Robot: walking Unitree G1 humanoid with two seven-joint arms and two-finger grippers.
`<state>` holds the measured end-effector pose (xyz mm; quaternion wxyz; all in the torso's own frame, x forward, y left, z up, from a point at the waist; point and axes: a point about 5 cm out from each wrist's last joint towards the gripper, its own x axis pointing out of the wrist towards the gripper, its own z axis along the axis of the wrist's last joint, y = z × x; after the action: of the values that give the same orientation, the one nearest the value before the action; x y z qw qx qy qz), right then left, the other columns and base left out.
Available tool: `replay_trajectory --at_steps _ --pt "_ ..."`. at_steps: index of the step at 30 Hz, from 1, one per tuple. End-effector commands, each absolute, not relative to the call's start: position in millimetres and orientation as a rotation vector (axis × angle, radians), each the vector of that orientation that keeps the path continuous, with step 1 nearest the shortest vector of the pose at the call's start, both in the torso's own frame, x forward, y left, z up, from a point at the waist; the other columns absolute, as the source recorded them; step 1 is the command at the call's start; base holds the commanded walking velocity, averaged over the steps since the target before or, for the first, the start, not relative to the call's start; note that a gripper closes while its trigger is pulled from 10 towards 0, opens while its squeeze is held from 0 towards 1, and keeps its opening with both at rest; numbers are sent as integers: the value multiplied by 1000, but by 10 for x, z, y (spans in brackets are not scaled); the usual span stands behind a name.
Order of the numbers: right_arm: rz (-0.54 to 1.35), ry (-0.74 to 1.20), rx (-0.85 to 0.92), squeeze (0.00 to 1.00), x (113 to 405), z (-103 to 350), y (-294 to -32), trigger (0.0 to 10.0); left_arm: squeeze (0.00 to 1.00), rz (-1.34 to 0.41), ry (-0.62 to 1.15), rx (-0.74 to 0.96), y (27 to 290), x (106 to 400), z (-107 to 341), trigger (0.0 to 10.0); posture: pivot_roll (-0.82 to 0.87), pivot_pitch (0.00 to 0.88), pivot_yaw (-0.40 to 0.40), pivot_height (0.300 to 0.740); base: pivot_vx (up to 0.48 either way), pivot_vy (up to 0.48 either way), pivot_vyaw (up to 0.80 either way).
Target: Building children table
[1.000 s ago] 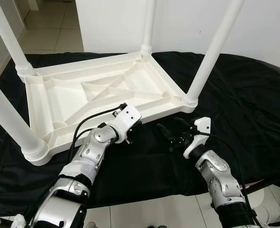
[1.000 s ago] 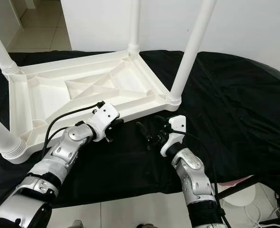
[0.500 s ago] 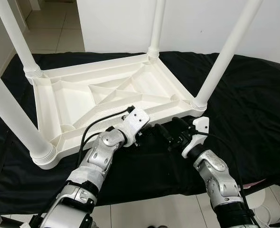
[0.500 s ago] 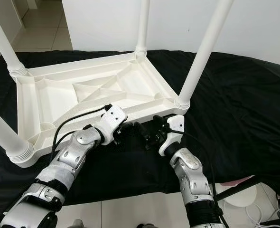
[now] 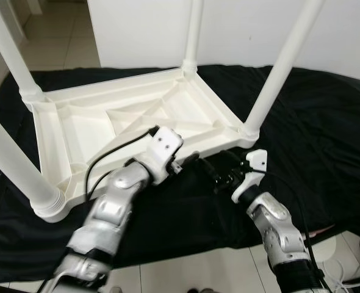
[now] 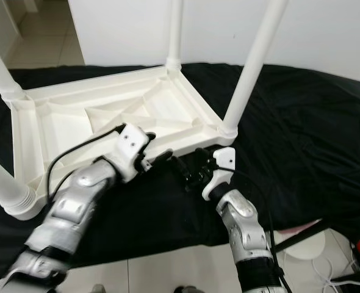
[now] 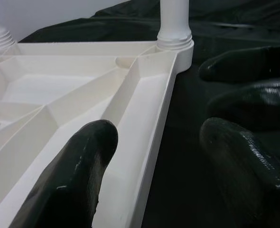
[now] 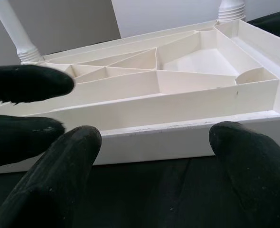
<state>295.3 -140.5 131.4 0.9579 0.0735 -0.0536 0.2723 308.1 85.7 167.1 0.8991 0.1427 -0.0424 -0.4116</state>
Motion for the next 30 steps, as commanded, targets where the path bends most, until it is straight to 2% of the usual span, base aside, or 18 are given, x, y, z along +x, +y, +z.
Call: replay_trajectory --at_steps 1,4,6,11,14,21,22,24,30 --pt "552 -96 148 0 2943 1280 -1400 10000 0 -899 -98 286 868 3016 1706 10000 77 89 -40 740 0 0 0" --pt "552 -96 148 0 2944 1278 -1401 10000 0 -915 -101 274 935 2952 1722 10000 82 90 -45 740 0 0 0" --pt "557 -94 148 0 2957 1274 -1386 10000 0 -941 -121 207 1119 2780 1782 10000 102 95 -57 740 0 0 0" --pt "572 -94 151 0 2991 1275 -1342 10000 0 -856 -107 163 1334 2702 1772 10000 114 97 -64 740 0 0 0" --pt "588 -95 153 0 3014 1286 -1301 10000 0 -803 -54 225 1470 2658 1644 10000 125 101 -71 740 0 0 0" --pt "598 -98 153 0 3019 1295 -1287 10000 0 -747 43 277 1603 2642 1517 10000 130 103 -74 740 0 0 0" --pt "597 -99 153 0 3021 1297 -1285 10000 0 -715 95 363 1697 2658 1426 10000 128 104 -70 740 0 0 0" --pt "595 -100 155 0 3022 1297 -1284 10000 0 -697 129 427 1759 2675 1364 10000 126 103 -67 740 0 0 0" --pt "588 -104 158 0 3021 1293 -1285 10000 0 -639 152 463 1815 2760 1353 10000 120 102 -58 740 0 0 0"
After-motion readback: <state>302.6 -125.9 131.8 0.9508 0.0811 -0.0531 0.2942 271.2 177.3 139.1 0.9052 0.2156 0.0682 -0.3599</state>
